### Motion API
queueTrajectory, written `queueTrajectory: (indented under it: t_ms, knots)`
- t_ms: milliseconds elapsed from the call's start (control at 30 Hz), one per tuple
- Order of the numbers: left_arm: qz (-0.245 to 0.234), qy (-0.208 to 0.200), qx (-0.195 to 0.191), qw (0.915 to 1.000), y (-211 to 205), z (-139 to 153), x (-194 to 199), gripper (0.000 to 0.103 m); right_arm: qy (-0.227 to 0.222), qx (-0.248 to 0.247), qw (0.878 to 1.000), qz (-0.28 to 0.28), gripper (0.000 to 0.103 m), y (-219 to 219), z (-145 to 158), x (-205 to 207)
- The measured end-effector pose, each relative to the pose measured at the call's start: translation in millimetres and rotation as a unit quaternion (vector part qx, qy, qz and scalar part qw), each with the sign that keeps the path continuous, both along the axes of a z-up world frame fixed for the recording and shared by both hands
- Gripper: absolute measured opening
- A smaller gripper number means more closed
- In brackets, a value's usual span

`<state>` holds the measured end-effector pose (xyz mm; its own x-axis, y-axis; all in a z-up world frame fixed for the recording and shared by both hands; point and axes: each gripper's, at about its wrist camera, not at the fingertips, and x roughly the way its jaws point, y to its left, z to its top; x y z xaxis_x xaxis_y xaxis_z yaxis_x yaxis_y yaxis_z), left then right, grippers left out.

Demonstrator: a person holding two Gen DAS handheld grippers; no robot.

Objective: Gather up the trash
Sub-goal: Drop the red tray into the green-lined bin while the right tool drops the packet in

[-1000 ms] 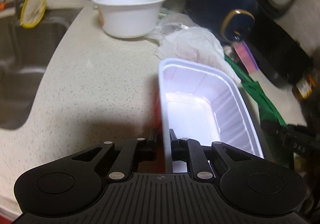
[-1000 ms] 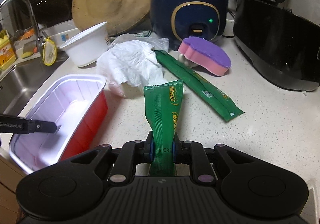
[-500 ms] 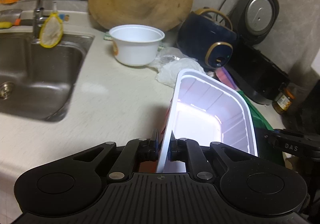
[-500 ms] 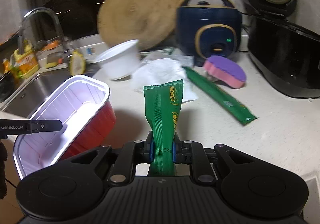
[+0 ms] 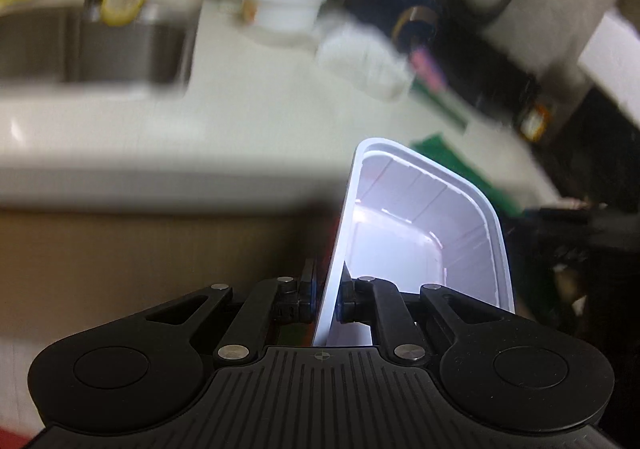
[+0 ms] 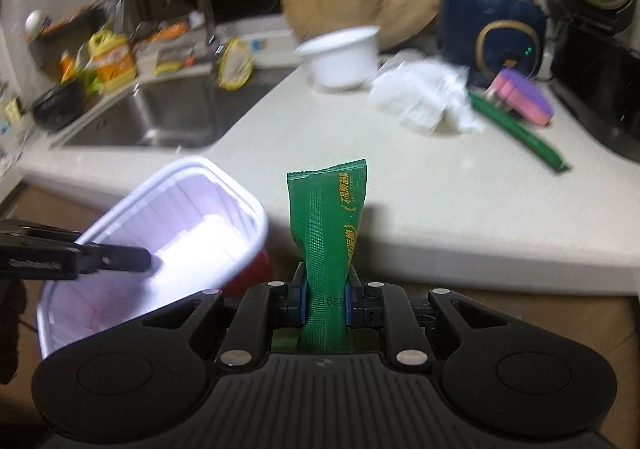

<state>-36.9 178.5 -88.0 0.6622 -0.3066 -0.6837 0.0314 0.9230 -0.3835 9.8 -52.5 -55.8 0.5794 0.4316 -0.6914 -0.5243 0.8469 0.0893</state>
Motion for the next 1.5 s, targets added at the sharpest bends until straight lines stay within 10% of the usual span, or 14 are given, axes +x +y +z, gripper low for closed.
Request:
queueTrajectory:
  t_ms: [367,633,767,1133,1500]
  knots:
    - [0.026,0.248,0.016,0.9682,-14,-227,17,0.013,0.136,-0.095,0.984,-0.057,0.016,-12,-123,-7]
    - [0.096,0.260,-0.005,0.9609,-36,-383,71,0.031,0.174,-0.158,0.971,-0.054,0.016,4,-229,14]
    - [0.093,0.248,-0.024,0.9639,-31,-415,81,0.032,0.199,-0.168,0.965,-0.031,0.016,19,-273,22]
    - [0.108,0.169,-0.078,0.9765,28,-317,29,0.032,0.348,-0.140,0.926,0.034,0.019,88,-377,43]
    - [0.177,0.105,-0.065,0.9766,82,-198,-9,0.032,0.217,-0.163,0.961,0.051,0.031,62,-240,34]
